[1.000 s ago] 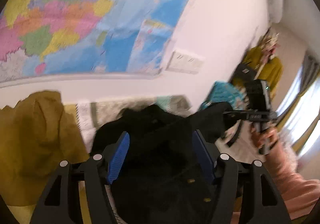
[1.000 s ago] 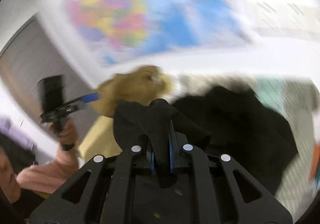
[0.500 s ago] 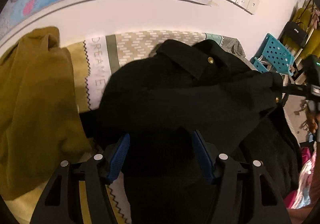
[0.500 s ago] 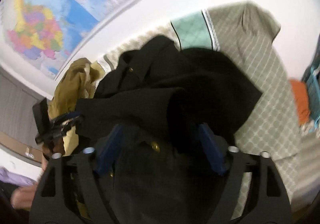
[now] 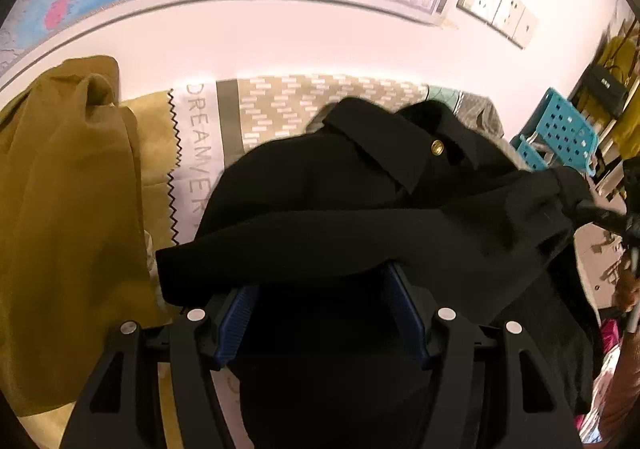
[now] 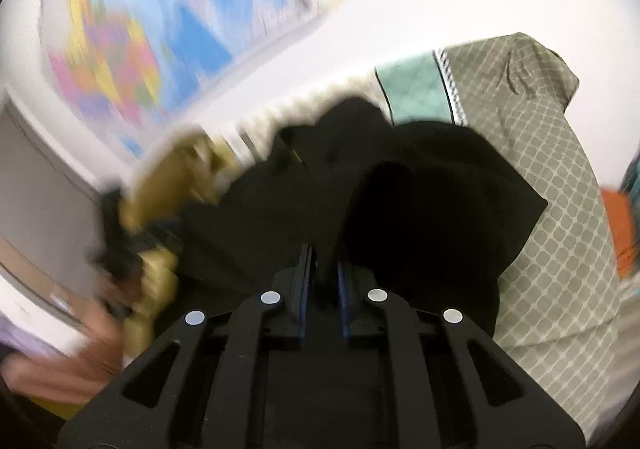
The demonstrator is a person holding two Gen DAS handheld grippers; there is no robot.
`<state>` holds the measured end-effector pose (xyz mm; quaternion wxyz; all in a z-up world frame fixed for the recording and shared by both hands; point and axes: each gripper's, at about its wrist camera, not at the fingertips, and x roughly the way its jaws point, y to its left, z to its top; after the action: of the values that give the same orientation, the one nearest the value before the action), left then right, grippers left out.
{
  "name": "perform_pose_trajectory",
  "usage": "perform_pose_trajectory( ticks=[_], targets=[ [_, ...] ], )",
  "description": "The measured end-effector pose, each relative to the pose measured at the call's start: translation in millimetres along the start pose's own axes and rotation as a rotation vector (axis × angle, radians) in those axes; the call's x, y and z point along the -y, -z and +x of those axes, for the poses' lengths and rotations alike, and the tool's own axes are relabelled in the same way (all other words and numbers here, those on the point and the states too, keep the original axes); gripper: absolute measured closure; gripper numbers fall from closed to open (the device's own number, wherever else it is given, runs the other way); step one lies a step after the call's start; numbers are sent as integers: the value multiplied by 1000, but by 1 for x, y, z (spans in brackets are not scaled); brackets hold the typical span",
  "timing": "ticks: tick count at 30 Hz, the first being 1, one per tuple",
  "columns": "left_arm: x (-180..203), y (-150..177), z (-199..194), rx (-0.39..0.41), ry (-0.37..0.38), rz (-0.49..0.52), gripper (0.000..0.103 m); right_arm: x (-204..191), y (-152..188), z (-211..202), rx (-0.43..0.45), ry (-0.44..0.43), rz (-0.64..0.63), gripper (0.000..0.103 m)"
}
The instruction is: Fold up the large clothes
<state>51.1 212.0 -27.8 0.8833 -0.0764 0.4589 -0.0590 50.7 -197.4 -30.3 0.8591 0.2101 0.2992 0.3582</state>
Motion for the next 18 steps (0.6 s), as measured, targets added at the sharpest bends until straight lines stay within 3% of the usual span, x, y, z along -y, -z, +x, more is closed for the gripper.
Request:
perform_pose_trajectory(
  ticks=[2, 4, 9, 12, 14, 18],
  targets=[
    [5, -3, -4, 17, 23, 10, 41, 0, -9, -24, 45, -16, 52, 92],
    [12, -7, -1, 21, 27, 33, 36, 2, -15, -27, 52, 46, 68, 91],
    [23, -10, 28, -12, -27, 55, 33, 25, -17, 15, -11, 201, 63, 84],
    [17, -8, 34, -31, -27, 45, 33, 44, -13, 29, -29, 197, 114, 65],
    [12, -8, 31, -29, -34, 35, 33, 47, -11, 26, -20, 196, 123, 62],
    [7, -6, 14, 0, -33, 25, 33, 22, -8, -13, 108, 255, 40, 46]
  ],
)
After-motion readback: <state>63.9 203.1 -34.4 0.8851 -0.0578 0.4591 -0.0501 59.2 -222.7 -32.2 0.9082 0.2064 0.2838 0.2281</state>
